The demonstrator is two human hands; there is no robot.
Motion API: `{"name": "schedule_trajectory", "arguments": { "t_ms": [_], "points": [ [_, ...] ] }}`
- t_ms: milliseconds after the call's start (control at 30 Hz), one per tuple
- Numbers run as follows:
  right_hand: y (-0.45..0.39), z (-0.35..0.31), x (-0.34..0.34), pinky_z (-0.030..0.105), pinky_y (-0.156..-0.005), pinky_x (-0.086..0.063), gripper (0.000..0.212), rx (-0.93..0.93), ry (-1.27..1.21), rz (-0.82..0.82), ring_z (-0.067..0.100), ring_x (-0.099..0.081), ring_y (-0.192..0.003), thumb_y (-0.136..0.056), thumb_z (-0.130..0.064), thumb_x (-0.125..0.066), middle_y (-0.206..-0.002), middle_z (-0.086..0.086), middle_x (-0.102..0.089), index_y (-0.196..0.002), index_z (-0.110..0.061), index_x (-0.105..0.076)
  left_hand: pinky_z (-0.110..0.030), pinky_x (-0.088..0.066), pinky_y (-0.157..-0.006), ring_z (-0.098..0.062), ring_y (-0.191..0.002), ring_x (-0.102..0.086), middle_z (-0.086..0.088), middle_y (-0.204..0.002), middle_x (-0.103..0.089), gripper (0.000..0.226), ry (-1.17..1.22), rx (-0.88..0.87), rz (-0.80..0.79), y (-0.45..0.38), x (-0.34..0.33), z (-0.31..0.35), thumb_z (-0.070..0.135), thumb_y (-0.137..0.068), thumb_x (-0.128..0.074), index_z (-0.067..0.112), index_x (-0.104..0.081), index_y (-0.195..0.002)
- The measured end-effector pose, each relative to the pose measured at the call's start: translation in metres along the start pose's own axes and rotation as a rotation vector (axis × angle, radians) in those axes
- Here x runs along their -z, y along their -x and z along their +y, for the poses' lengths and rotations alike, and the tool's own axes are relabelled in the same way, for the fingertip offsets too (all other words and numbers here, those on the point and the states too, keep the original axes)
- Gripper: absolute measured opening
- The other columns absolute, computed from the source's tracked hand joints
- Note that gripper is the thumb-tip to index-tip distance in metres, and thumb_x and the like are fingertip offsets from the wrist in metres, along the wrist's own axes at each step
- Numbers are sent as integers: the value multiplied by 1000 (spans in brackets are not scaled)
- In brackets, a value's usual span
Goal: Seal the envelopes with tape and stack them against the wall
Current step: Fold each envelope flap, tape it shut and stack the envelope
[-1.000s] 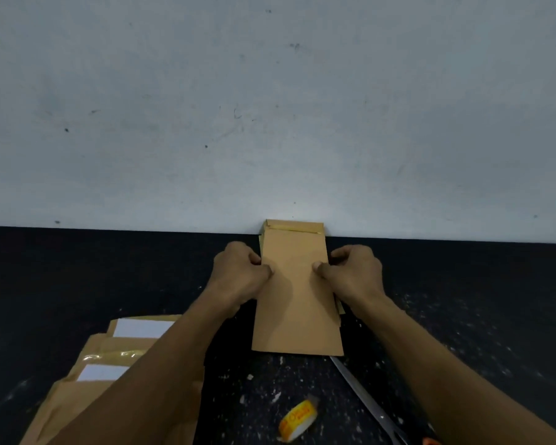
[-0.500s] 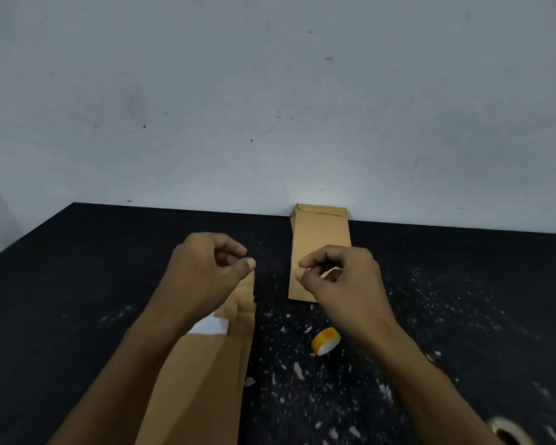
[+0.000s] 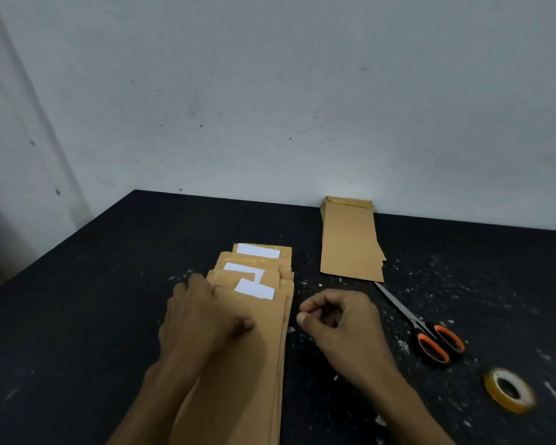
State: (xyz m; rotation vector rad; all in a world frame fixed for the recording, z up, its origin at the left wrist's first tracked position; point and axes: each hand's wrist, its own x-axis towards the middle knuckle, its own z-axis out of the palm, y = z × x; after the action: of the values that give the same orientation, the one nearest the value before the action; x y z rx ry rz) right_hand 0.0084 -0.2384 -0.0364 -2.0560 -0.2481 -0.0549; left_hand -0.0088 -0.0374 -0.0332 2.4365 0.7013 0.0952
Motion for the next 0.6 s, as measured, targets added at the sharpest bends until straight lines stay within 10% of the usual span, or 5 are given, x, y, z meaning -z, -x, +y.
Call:
{"name": "schedule_trajectory", "arguments": {
  "t_ms": [200,400,600],
  "points": [
    [9,-13,9,28,-64,-56,15,32,-3,34,9,-63,-64,-82,-13,-78,-72,-13,-69,-75,-25,-73,-26,-52,-70,-12,-84,-64,7,-86,-65,23,372,-223,158,7,9,-5,8,-78,-79,18,-60,-86],
    [-1,-43,34,20,-70,-53,16,160,-32,50,0,-64,-85,-88,-14,-72,-85,-14,-70,-96,-28,-73,-39,-57,-78,-18,-79,-75,-4,-80,-77,21,716,-353,-77,32,40,13,7,-81,-77,12,-65,-97],
    [-2,-76,67,8,-60,-43,23,157,-114,-262,-1,-58,-59,-95,-6,-64,-61,-1,-69,-111,-22,-70,-34,-57,-73,-21,-77,-75,-7,-78,-77,27,748,-487,-169,51,61,31,15,-76,-78,15,-67,-101]
  ]
}}
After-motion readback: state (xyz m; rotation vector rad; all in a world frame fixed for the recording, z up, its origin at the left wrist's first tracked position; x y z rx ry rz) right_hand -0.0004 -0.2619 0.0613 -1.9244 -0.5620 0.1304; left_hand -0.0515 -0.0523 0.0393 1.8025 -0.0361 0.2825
